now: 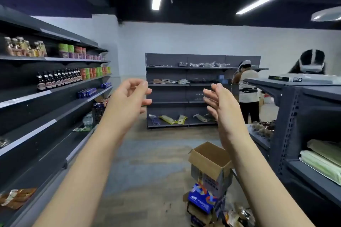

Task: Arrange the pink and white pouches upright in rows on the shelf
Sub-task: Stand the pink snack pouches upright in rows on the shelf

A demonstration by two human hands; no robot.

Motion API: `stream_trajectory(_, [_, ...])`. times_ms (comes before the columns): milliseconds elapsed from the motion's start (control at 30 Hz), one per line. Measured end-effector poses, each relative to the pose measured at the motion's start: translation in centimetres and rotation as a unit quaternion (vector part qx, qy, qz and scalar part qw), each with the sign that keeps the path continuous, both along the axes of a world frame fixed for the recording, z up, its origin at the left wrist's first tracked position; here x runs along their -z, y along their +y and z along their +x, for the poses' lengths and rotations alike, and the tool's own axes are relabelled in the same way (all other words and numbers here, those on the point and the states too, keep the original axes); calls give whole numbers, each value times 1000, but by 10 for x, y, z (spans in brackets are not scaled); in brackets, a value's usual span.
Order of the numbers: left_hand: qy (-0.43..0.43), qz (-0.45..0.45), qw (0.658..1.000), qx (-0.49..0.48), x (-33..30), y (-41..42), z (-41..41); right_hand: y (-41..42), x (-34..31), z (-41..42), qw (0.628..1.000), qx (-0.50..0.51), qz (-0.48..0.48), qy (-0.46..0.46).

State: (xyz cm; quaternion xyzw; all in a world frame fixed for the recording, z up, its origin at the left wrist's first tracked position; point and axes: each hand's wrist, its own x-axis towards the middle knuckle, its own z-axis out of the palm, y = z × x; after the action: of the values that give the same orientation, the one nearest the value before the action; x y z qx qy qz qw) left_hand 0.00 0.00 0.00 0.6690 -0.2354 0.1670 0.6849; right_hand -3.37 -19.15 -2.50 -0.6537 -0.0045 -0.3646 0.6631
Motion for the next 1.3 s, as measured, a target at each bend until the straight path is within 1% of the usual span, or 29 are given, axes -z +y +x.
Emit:
stream_trajectory(133, [-13,-29,999,24,-4,8,15,10,-7,11,1000,9,-5,-1])
stream_trajectory(267, [-12,-27,999,39,-3,14,30,20,-11,23,1000,13,3,3])
stream_trajectory(400, [-13,-25,998,48,5,21,48,27,-1,37,1000,22,-10,-3])
stream_trajectory(667, [20,-26,998,53,24,12,107,14,13,92,999,46,10,10])
stream_trajectory(800, [31,-21,998,42,28,-3,151,0,16,138,999,45,9,15])
stream_trajectory(967, [35,-11,999,25,32,-33,219,-28,22,214,999,30,14,18])
stream_trajectory(1300, [16,1,1000,-23,8,-100,375,-91,2,385,1000,-4,-4,7])
